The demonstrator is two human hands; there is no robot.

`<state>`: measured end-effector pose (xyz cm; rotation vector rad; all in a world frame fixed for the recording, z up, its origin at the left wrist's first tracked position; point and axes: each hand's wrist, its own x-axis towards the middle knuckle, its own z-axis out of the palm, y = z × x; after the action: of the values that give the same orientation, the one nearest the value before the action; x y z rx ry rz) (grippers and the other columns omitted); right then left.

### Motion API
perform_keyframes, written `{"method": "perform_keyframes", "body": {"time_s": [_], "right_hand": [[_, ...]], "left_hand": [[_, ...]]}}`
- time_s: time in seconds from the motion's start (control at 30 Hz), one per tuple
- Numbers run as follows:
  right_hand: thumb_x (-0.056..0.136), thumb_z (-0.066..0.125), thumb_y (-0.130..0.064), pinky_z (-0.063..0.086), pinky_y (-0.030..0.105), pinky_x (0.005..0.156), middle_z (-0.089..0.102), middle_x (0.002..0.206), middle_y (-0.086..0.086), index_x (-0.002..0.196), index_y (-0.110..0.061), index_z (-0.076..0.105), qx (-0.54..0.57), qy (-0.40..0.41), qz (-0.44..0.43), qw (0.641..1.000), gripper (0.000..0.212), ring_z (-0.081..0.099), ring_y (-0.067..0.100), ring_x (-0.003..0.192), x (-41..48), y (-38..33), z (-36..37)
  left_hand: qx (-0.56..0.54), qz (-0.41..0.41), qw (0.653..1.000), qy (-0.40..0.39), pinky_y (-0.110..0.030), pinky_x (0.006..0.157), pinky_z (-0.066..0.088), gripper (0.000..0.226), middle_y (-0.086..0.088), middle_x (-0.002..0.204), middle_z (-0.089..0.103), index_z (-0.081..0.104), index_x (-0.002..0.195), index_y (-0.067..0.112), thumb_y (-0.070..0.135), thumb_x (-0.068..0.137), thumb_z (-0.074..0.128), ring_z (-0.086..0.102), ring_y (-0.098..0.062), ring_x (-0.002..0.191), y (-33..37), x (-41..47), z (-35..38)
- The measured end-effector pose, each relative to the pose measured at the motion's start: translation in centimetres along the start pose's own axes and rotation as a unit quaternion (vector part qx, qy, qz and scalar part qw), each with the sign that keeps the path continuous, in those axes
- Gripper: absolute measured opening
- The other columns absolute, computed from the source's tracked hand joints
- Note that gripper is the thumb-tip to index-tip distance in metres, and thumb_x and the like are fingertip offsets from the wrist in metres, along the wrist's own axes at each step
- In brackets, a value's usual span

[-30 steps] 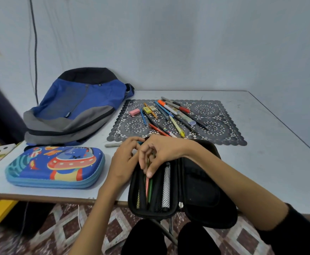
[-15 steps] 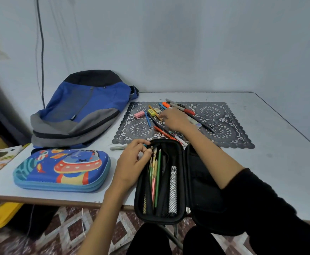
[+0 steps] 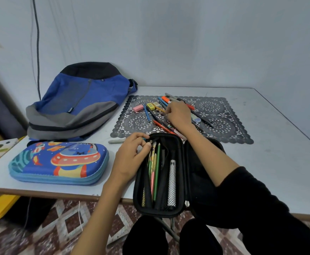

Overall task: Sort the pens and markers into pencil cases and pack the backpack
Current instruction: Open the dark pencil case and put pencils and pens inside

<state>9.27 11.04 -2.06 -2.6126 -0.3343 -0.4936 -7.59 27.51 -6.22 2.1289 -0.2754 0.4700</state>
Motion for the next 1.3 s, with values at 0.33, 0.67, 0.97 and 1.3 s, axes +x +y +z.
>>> {"method": "perform_keyframes", "body": {"time_s": [0.33,0.67,0.97,1.3], "right_hand": [[0.086,0.066,-0.002,0.059,0.028,0.062,0.069,0.084,0.010,0.103,-0.007,0.064,0.450,0.138,0.040,0.882,0.018,0.068,0.018,0.071,-1.2,-2.3,-8.2],[0.080,0.072,0.001,0.059,0.025,0.062,0.069,0.085,0.018,0.096,0.004,0.064,0.471,-0.245,0.072,0.844,0.018,0.070,0.019,0.066,-7.4,-3.5,-8.1],[0.070,0.085,-0.029,0.041,0.014,0.061,0.067,0.070,-0.006,0.080,-0.009,0.075,0.189,-0.360,-0.072,0.911,0.024,0.057,0.000,0.064,-9.0,-3.5,-7.0],[0.068,0.086,-0.031,0.036,0.022,0.058,0.058,0.060,-0.008,0.070,-0.014,0.070,0.120,-0.402,-0.121,0.900,0.023,0.048,0.004,0.056,-9.2,-4.7,-7.1]], "left_hand": [[-0.007,0.002,1.000,-0.001,-0.037,0.077,0.045,0.038,0.019,0.115,0.058,0.055,0.070,0.017,0.047,0.091,0.047,0.057,-0.010,0.099,0.1,-0.3,0.0],[-0.023,0.007,1.000,0.014,-0.040,0.086,0.045,0.041,0.017,0.114,0.061,0.057,0.072,0.014,0.048,0.092,0.046,0.056,-0.010,0.109,-0.2,-0.2,0.1],[-0.010,0.014,1.000,0.016,-0.035,0.090,0.044,0.044,0.016,0.114,0.061,0.060,0.074,0.012,0.049,0.090,0.044,0.056,-0.010,0.110,-0.4,0.0,0.2],[-0.009,0.006,1.000,0.015,-0.034,0.078,0.042,0.039,0.019,0.116,0.061,0.059,0.074,0.018,0.050,0.089,0.044,0.055,-0.009,0.110,-0.7,-0.1,0.3]]}}
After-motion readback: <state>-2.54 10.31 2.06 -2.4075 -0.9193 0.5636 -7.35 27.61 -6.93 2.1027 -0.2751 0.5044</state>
